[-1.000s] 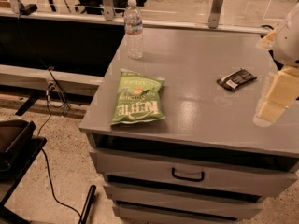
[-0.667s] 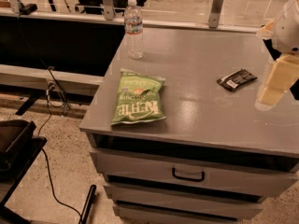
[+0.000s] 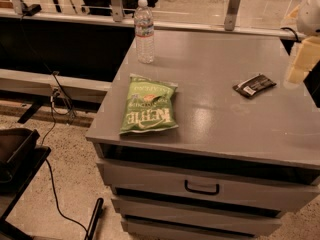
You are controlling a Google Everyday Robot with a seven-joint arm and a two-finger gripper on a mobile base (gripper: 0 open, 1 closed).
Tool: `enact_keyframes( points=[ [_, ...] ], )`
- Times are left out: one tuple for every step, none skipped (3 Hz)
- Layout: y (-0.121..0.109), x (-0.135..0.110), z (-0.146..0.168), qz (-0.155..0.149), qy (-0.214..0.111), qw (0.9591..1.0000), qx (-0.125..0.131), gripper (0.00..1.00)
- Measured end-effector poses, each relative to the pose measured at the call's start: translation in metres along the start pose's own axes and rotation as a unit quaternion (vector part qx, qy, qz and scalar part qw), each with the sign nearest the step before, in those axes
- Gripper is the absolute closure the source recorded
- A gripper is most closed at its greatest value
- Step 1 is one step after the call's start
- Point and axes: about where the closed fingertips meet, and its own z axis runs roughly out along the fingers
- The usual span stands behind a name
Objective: Move rxbar chocolate near green jalapeno chip bag
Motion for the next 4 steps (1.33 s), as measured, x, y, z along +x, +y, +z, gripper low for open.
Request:
enact_keyframes(
  points=[
    [-0.031,0.017,0.028,-0.013,-0.005,0.9999,0.001,0.0],
    [-0.045,0.04,0.058,-0.01,-0.011,0.9999,-0.007,0.0],
    [-0.05,0.056,0.081,-0.01,-0.019,0.9996,-0.017,0.0],
    [-0.051,0.052,0.098,-0.046,-0.023,0.9983,-0.026,0.0]
  ],
)
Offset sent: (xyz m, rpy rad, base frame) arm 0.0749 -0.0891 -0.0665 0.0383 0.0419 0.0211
